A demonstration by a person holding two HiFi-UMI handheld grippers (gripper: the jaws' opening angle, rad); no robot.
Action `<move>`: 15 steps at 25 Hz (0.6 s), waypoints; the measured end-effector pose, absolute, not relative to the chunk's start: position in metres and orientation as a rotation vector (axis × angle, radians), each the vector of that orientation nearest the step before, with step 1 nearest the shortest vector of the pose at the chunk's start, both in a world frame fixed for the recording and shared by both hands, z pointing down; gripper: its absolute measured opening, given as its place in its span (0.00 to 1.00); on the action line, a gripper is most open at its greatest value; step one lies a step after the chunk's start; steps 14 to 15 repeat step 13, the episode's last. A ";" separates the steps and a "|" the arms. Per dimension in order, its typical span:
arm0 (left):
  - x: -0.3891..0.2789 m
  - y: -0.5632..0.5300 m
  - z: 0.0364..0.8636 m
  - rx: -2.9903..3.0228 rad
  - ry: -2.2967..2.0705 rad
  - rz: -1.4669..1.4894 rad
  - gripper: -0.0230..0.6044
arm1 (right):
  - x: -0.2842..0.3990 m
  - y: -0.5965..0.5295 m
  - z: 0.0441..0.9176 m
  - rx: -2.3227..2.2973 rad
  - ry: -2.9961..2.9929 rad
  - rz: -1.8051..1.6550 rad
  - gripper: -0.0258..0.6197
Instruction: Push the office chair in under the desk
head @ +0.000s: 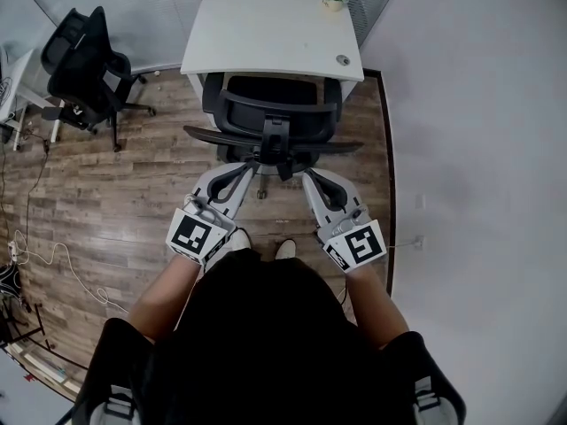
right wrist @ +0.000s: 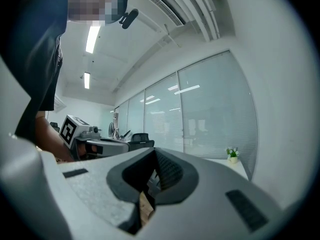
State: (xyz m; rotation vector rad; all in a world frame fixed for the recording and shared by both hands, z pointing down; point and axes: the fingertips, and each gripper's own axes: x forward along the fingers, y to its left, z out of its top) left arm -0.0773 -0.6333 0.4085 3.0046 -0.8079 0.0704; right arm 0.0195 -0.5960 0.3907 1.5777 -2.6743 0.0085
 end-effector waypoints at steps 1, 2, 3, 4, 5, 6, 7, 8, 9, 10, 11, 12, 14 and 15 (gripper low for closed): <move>-0.077 -0.633 0.409 3.006 -0.806 0.079 0.03 | 0.020 -0.596 0.391 1.583 -2.671 0.009 0.04; -0.078 -0.634 0.409 3.004 -0.807 0.086 0.03 | 0.021 -0.597 0.391 1.587 -2.670 0.010 0.04; -0.078 -0.634 0.410 3.002 -0.808 0.091 0.03 | 0.022 -0.598 0.391 1.592 -2.670 0.011 0.04; -0.077 -0.635 0.409 3.003 -0.805 0.092 0.03 | 0.022 -0.598 0.391 1.595 -2.669 0.012 0.04; -0.076 -0.635 0.409 3.005 -0.802 0.090 0.03 | 0.023 -0.599 0.391 1.597 -2.668 0.012 0.04; -0.076 -0.635 0.409 3.007 -0.800 0.087 0.03 | 0.023 -0.599 0.391 1.598 -2.667 0.011 0.04; -0.076 -0.635 0.409 3.008 -0.800 0.086 0.03 | 0.023 -0.599 0.390 1.598 -2.667 0.010 0.04; -0.076 -0.634 0.410 3.009 -0.800 0.088 0.03 | 0.023 -0.599 0.391 1.598 -2.666 0.010 0.04; -0.076 -0.633 0.410 3.012 -0.798 0.092 0.03 | 0.023 -0.599 0.391 1.597 -2.666 0.011 0.04; -0.075 -0.633 0.410 3.016 -0.796 0.096 0.03 | 0.023 -0.598 0.392 1.597 -2.666 0.013 0.04; -0.075 -0.632 0.411 3.020 -0.794 0.100 0.03 | 0.024 -0.598 0.392 1.597 -2.666 0.014 0.04; -0.075 -0.632 0.411 3.022 -0.795 0.105 0.03 | 0.024 -0.598 0.392 1.596 -2.666 0.014 0.04; -0.075 -0.632 0.411 3.024 -0.796 0.109 0.03 | 0.024 -0.597 0.392 1.596 -2.666 0.015 0.04; -0.075 -0.632 0.411 3.024 -0.796 0.109 0.03 | 0.024 -0.597 0.392 1.596 -2.666 0.015 0.04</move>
